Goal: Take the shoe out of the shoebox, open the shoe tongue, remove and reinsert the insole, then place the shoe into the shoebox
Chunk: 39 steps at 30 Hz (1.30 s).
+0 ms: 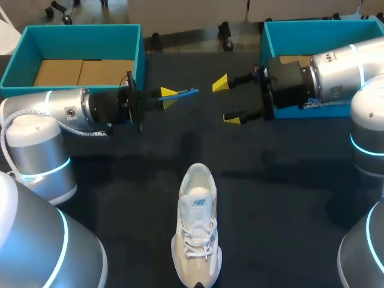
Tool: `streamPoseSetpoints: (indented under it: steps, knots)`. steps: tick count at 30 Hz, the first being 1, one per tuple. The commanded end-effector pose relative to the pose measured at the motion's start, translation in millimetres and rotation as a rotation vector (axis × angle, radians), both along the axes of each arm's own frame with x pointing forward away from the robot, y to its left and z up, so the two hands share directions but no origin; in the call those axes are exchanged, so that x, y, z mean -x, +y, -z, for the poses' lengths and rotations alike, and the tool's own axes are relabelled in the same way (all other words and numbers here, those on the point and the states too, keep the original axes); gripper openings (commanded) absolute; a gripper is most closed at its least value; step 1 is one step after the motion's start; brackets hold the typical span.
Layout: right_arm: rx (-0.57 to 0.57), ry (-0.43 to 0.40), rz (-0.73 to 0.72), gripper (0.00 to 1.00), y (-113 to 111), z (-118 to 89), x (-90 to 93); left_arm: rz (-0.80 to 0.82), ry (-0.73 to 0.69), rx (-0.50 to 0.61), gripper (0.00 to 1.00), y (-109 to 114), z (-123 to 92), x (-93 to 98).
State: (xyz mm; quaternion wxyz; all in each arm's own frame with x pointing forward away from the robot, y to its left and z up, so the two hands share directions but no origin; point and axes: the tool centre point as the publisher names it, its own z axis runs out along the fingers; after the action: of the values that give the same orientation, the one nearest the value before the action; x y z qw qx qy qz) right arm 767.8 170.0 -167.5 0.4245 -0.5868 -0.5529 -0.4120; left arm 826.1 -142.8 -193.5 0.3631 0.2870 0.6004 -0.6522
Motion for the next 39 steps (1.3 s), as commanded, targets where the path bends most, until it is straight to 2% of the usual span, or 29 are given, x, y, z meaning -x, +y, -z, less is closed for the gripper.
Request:
streamPoseSetpoints:
  steps: [1,22,25,28,34,39]
  knots:
    - [0.001,0.0,0.002,1.0,1.9,0.6,-0.1,-0.039,-0.33,-0.008,0.0,-2.4,1.2,1.0]
    - [0.001,0.0,0.002,1.0,1.9,0.6,-0.1,-0.039,-0.33,-0.008,0.0,-2.4,1.2,1.0]
    - [0.001,0.0,0.002,1.0,1.9,0.6,-0.1,-0.008,-0.496,-0.02,0.0,-5.8,-2.0,6.4]
    - [0.001,0.0,0.002,1.0,1.9,0.6,-0.1,0.042,-0.598,-0.013,0.0,-6.7,-4.6,11.4]
    - [0.001,0.0,0.002,1.0,1.9,0.6,-0.1,0.123,-0.685,-0.013,0.0,-6.8,-3.3,15.6]
    - [0.001,0.0,0.002,1.0,1.9,0.6,-0.1,0.13,-0.696,-0.035,0.0,-3.2,-2.1,9.9]
